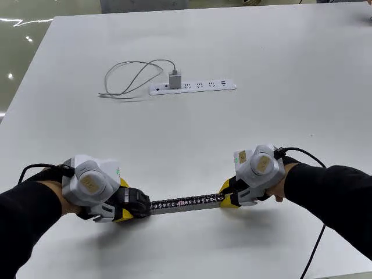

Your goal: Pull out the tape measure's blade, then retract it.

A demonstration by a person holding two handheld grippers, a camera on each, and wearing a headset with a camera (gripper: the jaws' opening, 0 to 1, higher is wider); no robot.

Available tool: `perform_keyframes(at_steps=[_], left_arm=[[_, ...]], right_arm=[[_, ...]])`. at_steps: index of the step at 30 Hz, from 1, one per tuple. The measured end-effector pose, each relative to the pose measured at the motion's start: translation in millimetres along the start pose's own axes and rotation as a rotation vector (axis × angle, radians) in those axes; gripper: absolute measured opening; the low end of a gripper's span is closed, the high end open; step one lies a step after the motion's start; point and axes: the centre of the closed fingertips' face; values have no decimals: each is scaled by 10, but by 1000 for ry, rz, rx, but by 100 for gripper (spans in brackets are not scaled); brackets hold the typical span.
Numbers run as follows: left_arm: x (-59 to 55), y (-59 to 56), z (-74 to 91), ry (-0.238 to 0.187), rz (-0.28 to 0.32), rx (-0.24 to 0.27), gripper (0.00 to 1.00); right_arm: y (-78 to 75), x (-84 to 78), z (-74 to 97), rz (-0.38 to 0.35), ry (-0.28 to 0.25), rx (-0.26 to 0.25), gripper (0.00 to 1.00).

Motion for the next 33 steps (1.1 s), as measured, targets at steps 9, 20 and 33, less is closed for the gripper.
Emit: perform_keyframes(at_steps=[9, 20, 33], left_arm=[[2, 6, 1, -3, -1, 2, 31], [-3, 15, 2, -4, 0, 5, 31], [2, 10, 4, -6, -1, 5, 31]], right_arm=[[-6, -34, 30, 0, 7, -3, 9], [-20, -82, 77, 4, 10, -4, 9], [-29, -117, 114, 14, 11, -5, 9]])
Point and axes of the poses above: the centre of the closed fingertips' face, and the gripper's own axes: z roughly backward along the fingers, y roughly to its left, x roughly out of its top, and after that the axes turned 8 degrees about -y, right-handed
